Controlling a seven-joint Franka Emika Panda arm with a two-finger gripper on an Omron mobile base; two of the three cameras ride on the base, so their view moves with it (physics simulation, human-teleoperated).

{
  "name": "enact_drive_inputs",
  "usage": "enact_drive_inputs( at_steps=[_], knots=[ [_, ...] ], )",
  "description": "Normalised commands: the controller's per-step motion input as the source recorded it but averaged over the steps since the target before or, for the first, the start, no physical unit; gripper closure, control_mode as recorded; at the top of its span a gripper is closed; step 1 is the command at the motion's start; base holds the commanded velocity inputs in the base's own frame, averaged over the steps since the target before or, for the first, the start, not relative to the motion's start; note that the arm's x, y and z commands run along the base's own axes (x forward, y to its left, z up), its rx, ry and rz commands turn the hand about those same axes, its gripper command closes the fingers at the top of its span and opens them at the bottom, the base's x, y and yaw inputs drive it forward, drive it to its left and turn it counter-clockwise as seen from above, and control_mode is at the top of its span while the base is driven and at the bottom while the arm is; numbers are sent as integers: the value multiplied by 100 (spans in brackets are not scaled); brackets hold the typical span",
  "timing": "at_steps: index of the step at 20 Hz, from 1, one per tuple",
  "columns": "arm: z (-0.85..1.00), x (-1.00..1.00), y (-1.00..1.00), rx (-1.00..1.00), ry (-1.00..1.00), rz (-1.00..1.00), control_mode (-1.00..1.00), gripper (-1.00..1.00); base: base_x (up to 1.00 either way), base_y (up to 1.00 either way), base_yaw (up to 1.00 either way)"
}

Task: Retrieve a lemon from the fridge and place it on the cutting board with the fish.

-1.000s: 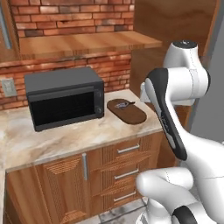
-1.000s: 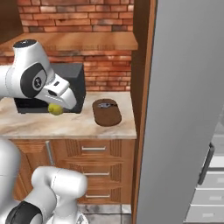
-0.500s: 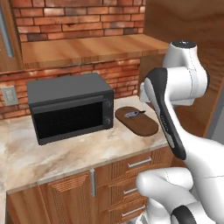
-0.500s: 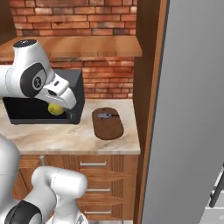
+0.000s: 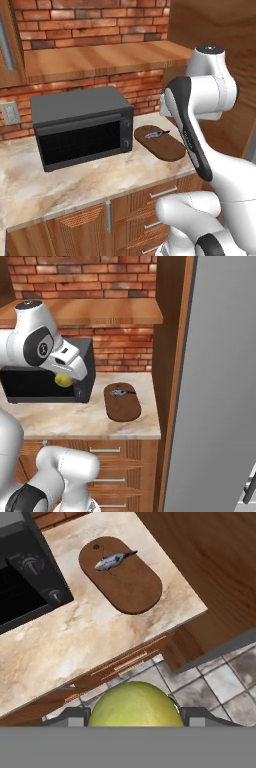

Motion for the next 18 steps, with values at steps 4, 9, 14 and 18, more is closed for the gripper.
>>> enact_drive_inputs(
  at_steps=[4, 9, 14, 18],
  knots=[
    [-10, 25, -20, 0, 0, 0, -100, 100, 0, 0, 0],
    [-14, 17, -6, 0, 0, 0, -100, 100, 0, 0, 0],
    [-14, 4, -17, 0, 0, 0, -100, 100, 0, 0, 0],
    [-30, 10, -16, 0, 0, 0, -100, 100, 0, 0, 0]
  ],
)
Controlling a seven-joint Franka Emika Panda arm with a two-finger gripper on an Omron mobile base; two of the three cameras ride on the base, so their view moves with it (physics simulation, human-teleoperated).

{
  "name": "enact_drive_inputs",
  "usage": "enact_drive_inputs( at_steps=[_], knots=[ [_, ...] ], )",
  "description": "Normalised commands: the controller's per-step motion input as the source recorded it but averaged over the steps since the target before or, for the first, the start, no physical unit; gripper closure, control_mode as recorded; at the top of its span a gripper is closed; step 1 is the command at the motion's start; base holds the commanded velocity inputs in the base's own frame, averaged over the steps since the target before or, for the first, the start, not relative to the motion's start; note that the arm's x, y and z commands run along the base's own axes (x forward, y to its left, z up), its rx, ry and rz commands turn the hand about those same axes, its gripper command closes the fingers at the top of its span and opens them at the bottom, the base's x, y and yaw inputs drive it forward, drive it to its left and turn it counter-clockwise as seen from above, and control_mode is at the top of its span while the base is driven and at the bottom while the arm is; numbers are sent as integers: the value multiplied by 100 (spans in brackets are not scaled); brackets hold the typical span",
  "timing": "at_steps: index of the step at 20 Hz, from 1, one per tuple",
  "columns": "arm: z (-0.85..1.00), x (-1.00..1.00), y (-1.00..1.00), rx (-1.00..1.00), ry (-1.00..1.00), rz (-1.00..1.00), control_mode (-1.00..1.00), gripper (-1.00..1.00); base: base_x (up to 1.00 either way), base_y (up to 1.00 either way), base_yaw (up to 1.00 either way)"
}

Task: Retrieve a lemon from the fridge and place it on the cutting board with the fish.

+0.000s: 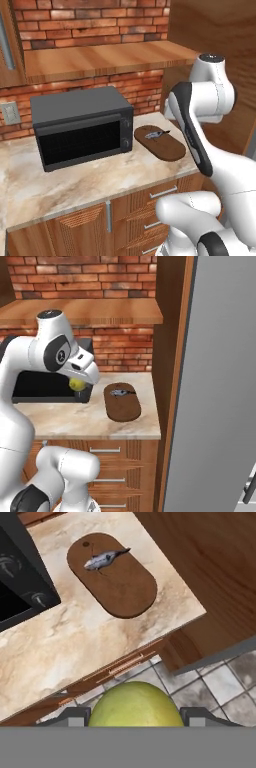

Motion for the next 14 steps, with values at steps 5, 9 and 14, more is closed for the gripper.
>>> enact_drive_inputs(
  at_steps=[5, 9, 14],
  knots=[
    [-33, 23, -11, 0, 0, 0, -100, 100, 0, 0, 0],
    [-38, 37, 0, 0, 0, 0, -100, 100, 0, 0, 0],
    [-38, 48, 0, 0, 0, 0, -100, 100, 0, 0, 0]
  ],
)
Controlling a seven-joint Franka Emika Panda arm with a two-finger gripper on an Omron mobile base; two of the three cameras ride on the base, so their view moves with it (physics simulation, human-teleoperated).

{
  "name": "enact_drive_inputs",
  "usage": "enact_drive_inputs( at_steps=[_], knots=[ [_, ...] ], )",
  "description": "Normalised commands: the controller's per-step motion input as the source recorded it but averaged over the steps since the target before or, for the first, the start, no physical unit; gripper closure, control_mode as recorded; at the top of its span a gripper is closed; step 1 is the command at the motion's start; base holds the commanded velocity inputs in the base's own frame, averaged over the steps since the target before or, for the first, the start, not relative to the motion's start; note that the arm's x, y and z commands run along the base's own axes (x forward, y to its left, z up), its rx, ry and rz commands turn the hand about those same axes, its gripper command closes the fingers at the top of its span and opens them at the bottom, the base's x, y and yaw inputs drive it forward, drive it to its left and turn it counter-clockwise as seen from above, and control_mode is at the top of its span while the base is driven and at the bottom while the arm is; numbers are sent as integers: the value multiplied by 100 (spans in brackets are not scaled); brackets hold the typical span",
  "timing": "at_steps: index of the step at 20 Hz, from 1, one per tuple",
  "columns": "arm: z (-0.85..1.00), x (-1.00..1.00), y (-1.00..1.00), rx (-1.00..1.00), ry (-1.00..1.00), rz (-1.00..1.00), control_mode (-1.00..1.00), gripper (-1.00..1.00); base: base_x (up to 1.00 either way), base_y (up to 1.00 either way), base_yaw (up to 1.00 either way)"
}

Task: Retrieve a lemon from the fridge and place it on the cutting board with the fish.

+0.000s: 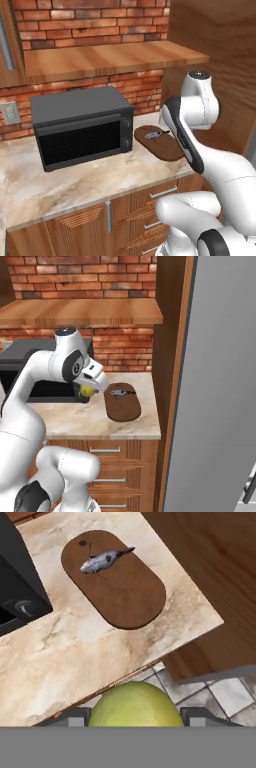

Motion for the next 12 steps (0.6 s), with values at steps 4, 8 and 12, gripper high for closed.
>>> enact_drive_inputs(
  at_steps=[4, 8, 12],
  knots=[
    [-31, 45, -6, 0, 0, 0, -100, 100, 0, 0, 0],
    [-26, 38, -17, 0, 0, 0, -100, 100, 0, 0, 0],
    [-23, 31, -21, 0, 0, 0, -100, 100, 0, 0, 0]
  ],
)
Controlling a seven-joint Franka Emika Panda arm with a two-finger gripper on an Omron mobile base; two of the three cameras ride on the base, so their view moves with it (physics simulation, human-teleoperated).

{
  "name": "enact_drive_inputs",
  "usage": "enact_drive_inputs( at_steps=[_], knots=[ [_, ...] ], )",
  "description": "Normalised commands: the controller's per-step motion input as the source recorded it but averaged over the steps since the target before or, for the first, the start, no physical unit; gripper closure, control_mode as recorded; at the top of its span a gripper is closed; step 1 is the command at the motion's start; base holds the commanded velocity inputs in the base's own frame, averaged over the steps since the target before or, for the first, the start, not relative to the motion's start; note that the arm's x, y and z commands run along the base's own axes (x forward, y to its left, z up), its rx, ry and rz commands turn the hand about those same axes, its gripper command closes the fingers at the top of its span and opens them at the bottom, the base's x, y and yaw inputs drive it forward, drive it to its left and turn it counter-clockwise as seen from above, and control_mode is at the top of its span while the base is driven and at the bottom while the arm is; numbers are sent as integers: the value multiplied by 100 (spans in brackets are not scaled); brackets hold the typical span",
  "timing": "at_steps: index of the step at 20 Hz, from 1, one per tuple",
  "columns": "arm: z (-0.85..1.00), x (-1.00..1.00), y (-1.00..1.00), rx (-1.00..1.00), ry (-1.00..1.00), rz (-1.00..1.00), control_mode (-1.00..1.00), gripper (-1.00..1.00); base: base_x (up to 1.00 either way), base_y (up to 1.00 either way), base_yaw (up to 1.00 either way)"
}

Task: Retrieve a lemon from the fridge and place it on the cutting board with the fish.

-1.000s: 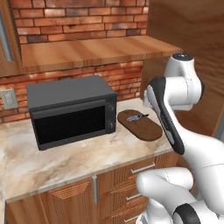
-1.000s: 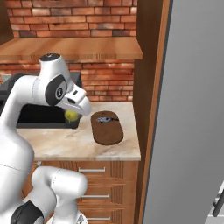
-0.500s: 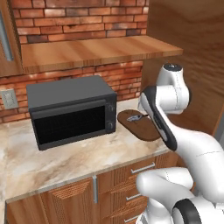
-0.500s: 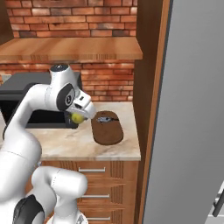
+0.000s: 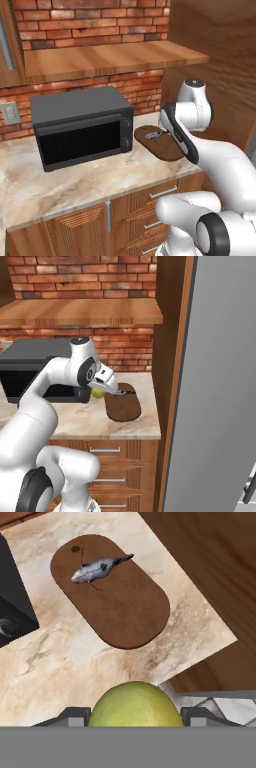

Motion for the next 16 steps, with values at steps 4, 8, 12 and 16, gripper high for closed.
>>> enact_drive_inputs(
  at_steps=[4, 8, 12, 16],
  knots=[
    [-24, 29, -16, 0, 0, 0, -100, 100, 0, 0, 0],
    [-26, 26, -11, 0, 0, 0, -100, 100, 0, 0, 0],
    [-29, 23, -1, 0, 0, 0, -100, 100, 0, 0, 0],
    [-29, 24, 0, 0, 0, 0, -100, 100, 0, 0, 0]
  ],
)
